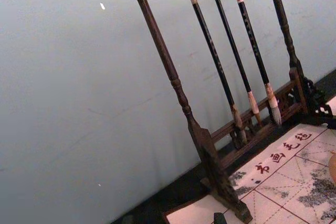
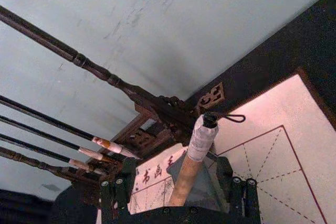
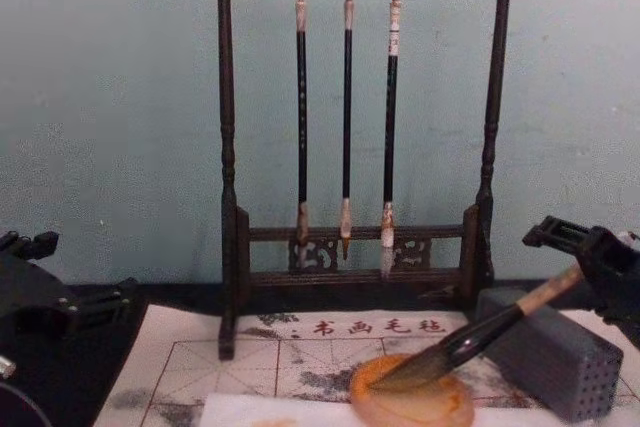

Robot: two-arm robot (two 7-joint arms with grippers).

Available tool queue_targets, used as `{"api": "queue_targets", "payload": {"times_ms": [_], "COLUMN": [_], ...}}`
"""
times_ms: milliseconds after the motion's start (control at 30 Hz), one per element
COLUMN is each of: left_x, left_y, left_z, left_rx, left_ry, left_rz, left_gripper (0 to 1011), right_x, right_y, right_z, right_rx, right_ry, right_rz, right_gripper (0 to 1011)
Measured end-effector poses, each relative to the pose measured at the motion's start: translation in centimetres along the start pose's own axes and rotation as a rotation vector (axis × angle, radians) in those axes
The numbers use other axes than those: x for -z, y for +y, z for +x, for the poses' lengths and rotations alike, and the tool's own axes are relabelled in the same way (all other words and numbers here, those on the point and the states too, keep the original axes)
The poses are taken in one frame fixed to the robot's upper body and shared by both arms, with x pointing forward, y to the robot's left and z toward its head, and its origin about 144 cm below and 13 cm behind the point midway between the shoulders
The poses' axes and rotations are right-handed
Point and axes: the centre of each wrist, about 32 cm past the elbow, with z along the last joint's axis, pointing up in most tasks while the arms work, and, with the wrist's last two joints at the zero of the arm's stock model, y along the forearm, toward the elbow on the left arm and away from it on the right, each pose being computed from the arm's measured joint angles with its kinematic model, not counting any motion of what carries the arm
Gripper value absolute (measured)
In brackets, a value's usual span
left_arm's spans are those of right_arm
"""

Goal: Pick up the brush from the inkstone, write on the paper, then place the brush back to its original position.

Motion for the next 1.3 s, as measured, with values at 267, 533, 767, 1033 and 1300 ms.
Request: {"api": "queue_targets", "payload": {"times_ms": [267, 533, 767, 1033, 1300], "left_x": [0.00, 0.00, 0.00, 0.00, 0.00], "left_y": [0.00, 0.00, 0.00, 0.00, 0.00], "left_z": [0.00, 0.00, 0.00, 0.00, 0.00], "left_rx": [0.000, 0.000, 0.000, 0.000, 0.000], "left_ry": [0.000, 0.000, 0.000, 0.000, 0.000], "left_rz": [0.000, 0.000, 0.000, 0.000, 0.000], "left_gripper": [1001, 1001, 1001, 1001, 1001], "right_x": [0.18, 0.24, 0.26, 0.24, 0.25], "right_y": [0.23, 0.42, 0.50, 0.47, 0.46], "right_z": [-0.10, -0.12, -0.15, -0.11, -0.09], "right_rx": [0.002, 0.001, 0.003, 0.004, 0.003], "right_ry": [0.012, 0.006, -0.002, 0.000, 0.001], "right_rz": [0.004, 0.001, 0.004, 0.004, 0.002], "right_gripper": [1000, 1000, 1000, 1000, 877]}}
